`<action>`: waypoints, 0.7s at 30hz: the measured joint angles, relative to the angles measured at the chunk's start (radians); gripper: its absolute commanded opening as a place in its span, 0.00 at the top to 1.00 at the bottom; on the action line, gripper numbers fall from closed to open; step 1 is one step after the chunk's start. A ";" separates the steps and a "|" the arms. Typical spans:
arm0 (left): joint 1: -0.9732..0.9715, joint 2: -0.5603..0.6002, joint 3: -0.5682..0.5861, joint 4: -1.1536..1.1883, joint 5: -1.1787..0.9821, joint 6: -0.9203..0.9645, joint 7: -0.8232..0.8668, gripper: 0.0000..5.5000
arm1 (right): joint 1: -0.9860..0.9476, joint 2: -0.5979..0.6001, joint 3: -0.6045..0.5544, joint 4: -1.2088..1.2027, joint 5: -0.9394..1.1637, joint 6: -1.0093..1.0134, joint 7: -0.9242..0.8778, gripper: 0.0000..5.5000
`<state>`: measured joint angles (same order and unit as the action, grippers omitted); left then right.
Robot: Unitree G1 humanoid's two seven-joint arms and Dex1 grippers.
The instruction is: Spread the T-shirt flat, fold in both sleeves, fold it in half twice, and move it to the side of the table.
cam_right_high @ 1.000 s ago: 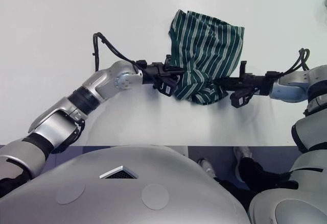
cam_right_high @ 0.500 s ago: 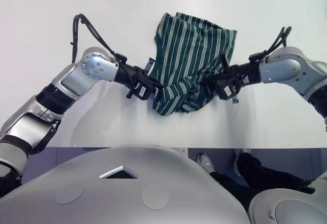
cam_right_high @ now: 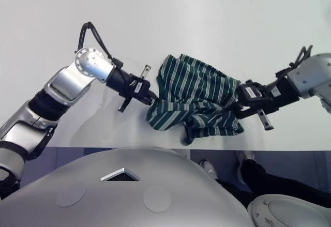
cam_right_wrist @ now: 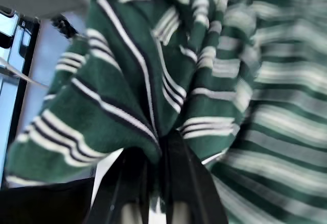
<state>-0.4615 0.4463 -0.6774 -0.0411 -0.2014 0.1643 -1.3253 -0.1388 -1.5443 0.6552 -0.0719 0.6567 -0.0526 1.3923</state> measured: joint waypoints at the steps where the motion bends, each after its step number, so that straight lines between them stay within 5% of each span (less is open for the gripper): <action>1: -0.030 -0.037 0.016 0.046 -0.006 0.004 -0.001 1.00 | 0.054 0.025 -0.032 0.058 0.002 -0.015 0.001 0.97; 9: -0.073 -0.160 0.092 0.281 -0.068 0.086 -0.017 1.00 | 0.212 0.171 -0.262 0.201 0.098 0.172 0.039 0.97; 21: -0.053 -0.282 0.241 0.366 -0.101 0.091 0.112 1.00 | 0.184 0.422 -0.518 0.301 0.083 0.488 -0.068 0.97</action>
<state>-0.5147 0.1647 -0.4365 0.3253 -0.3026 0.2548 -1.2131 0.0456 -1.1225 0.1375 0.2292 0.7400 0.4358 1.3246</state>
